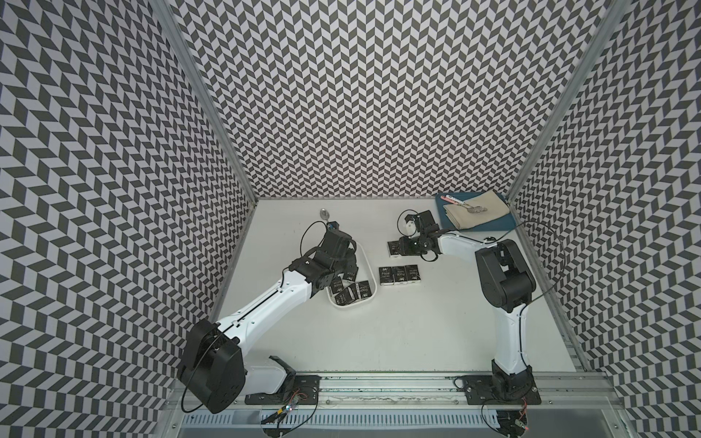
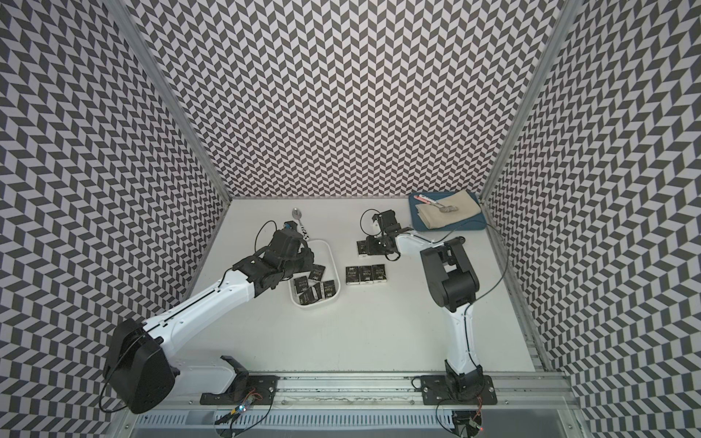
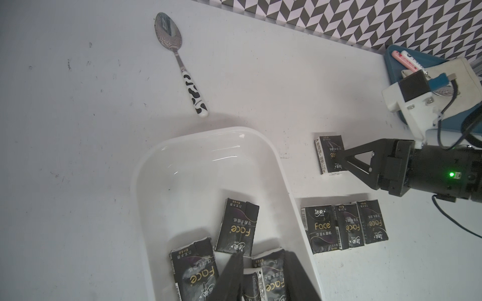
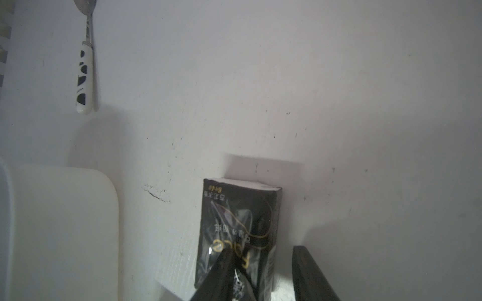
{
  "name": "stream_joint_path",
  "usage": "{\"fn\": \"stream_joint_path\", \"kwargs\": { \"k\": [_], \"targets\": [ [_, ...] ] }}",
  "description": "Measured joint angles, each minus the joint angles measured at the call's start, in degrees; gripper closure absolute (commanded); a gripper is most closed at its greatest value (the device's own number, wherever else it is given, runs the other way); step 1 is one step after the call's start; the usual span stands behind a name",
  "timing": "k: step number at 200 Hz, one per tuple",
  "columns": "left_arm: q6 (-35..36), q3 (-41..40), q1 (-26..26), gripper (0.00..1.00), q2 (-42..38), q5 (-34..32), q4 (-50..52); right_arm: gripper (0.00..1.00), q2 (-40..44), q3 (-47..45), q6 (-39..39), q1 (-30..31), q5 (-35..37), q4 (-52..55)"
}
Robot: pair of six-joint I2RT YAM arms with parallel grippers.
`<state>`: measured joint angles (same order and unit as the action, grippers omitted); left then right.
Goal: Take the pocket tissues out of the storage box
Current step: Move the pocket tissues to the center of the board.
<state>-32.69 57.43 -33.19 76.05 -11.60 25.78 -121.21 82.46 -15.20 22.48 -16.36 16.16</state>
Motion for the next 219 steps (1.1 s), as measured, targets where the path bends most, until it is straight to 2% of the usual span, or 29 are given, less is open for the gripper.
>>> {"fn": "stream_joint_path", "kwargs": {
  "k": [18,73,132,219],
  "targets": [
    [0.0,0.0,0.1,0.69,-0.1,-0.1,0.0,0.72,0.0,0.0,-0.4,0.0,0.0,-0.4],
    [0.0,-0.3,0.2,0.68,-1.4,-0.2,-0.2,0.82,0.0,-0.2,-1.0,-0.2,0.6,-1.4],
    [0.0,-0.4,0.2,0.68,-1.6,-0.1,-0.4,0.82,1.6,-3.9,-0.9,-1.9,1.5,-4.7],
    [0.7,-0.3,0.2,0.68,-1.6,0.5,-0.4,0.82,10.5,-15.4,-0.6,-11.1,6.5,-5.5]
  ]
}}
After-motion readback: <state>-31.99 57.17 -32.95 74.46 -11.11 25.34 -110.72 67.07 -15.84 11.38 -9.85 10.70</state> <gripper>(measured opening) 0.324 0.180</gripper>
